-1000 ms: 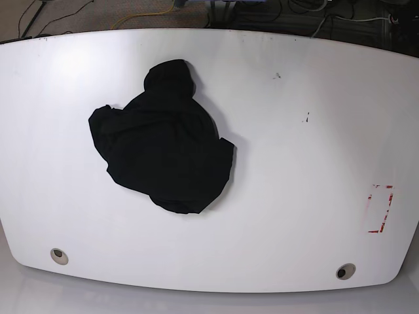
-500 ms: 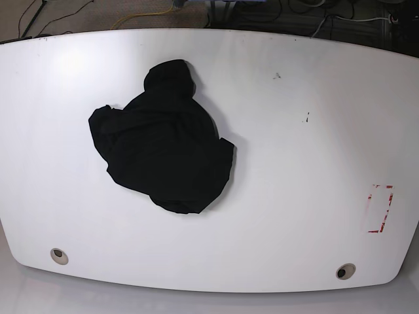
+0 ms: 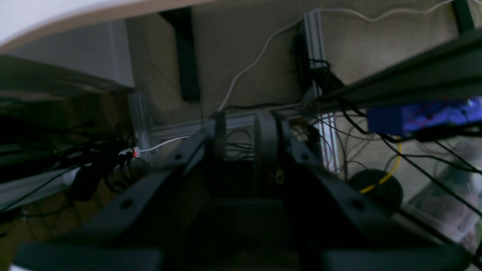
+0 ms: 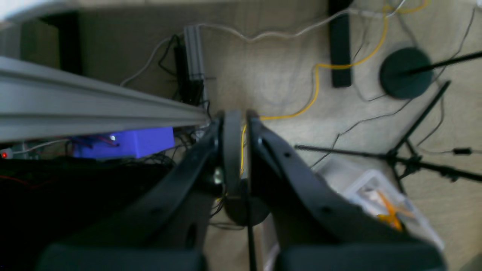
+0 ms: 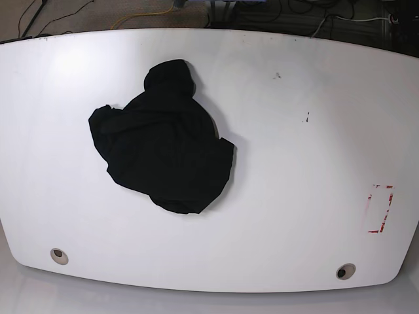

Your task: Layout the t-shirt on the table in an organized manner, then fold the t-shirt properly

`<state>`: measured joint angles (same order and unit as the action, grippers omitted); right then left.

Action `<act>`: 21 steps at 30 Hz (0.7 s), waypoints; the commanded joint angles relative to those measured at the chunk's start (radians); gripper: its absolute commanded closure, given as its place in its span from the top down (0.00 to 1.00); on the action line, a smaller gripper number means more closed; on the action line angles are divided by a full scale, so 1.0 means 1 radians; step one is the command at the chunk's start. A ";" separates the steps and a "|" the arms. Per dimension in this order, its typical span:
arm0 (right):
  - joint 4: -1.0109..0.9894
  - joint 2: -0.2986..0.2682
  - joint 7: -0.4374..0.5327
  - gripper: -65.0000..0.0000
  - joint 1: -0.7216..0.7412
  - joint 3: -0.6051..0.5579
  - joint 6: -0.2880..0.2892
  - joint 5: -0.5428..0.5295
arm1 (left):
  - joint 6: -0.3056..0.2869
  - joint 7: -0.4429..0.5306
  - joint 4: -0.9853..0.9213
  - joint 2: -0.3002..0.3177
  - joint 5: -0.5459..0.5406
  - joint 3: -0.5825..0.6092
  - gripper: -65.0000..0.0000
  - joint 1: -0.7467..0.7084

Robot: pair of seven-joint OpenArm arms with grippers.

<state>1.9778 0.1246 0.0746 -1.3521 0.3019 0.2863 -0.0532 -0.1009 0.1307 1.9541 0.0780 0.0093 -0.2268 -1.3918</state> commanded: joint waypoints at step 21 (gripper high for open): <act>0.041 0.011 0.018 0.03 0.139 -0.005 0.003 0.003 | 0.007 0.017 0.032 0.044 -0.187 -0.064 0.17 0.136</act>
<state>1.9987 0.1383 0.0727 -1.2098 0.2928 0.2886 -0.0494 -0.1009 0.1307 1.9732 0.1204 -0.1741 -0.2832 -1.2499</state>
